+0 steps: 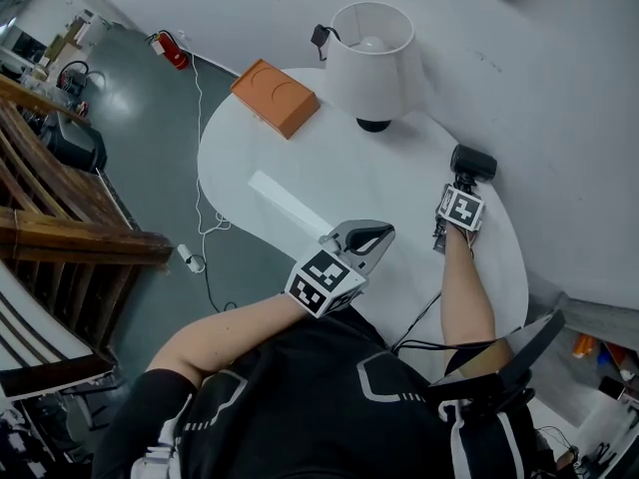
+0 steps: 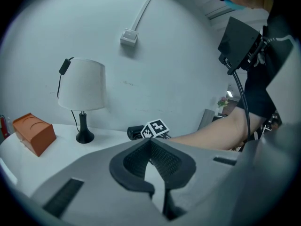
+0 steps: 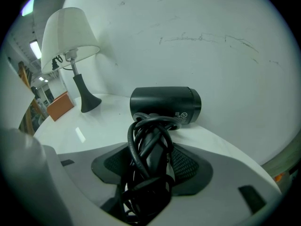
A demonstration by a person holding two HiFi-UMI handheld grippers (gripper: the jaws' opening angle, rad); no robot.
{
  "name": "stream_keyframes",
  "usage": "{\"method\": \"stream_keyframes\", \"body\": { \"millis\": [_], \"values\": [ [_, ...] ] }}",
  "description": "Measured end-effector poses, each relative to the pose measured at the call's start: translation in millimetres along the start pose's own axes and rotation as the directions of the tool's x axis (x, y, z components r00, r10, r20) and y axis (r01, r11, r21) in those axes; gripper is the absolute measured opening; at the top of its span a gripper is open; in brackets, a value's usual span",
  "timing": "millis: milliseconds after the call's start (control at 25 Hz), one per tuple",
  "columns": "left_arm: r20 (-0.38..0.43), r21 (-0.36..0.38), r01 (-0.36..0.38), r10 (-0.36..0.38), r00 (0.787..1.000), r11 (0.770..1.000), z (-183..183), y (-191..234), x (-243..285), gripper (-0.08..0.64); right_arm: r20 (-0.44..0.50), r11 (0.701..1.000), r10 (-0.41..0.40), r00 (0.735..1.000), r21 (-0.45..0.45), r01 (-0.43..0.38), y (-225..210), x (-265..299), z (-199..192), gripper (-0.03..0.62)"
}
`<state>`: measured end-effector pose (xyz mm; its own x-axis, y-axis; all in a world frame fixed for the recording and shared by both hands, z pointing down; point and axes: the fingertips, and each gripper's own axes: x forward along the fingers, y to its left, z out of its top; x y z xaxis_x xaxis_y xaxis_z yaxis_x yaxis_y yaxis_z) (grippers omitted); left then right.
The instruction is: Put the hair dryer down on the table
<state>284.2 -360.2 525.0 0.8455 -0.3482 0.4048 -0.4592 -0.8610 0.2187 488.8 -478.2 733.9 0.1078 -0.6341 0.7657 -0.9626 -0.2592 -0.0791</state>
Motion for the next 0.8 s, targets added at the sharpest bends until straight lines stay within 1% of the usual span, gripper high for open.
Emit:
{"method": "stream_keyframes", "body": {
  "millis": [120, 280, 400, 480, 520, 560, 720, 800],
  "values": [
    [0.013, -0.003, -0.006, 0.006, 1.000, 1.000, 1, 0, -9, 0.005, -0.004, 0.999, 0.037, 0.999, 0.012, -0.037, 8, 1, -1, 0.252],
    [0.024, -0.007, -0.016, 0.016, 1.000, 1.000, -1, 2, -21, 0.006, -0.007, 1.000, -0.015, 1.000, -0.015, 0.015, 0, 0, 1, 0.256],
    [0.035, -0.013, -0.015, 0.015, 0.999, 1.000, -1, 1, -29, 0.006, -0.003, 1.000, -0.011, 1.000, -0.015, 0.011, 1, 0, 1, 0.256],
    [0.042, 0.003, -0.010, 0.010, 0.999, 1.000, 1, -1, -36, 0.006, -0.007, 1.000, 0.002, 1.000, -0.016, -0.002, 4, 0, 0, 0.260],
    [0.044, 0.010, -0.008, 0.008, 0.999, 1.000, 1, -2, -40, 0.006, -0.013, 1.000, 0.010, 1.000, -0.016, -0.011, 7, -1, -1, 0.294],
    [0.046, 0.012, -0.006, 0.005, 0.999, 1.000, 1, -2, -43, 0.005, -0.020, 1.000, 0.013, 1.000, -0.012, -0.013, 9, -2, -3, 0.307],
    [0.051, 0.017, -0.005, 0.004, 0.999, 1.000, -1, 0, -54, 0.006, -0.022, 0.999, -0.010, 1.000, 0.031, 0.010, 6, -10, -5, 0.313],
    [0.055, 0.020, -0.001, 0.000, 0.998, 1.000, -2, 0, -59, 0.006, -0.004, 1.000, -0.018, 1.000, 0.017, 0.018, 7, -17, -3, 0.313]
  ]
}}
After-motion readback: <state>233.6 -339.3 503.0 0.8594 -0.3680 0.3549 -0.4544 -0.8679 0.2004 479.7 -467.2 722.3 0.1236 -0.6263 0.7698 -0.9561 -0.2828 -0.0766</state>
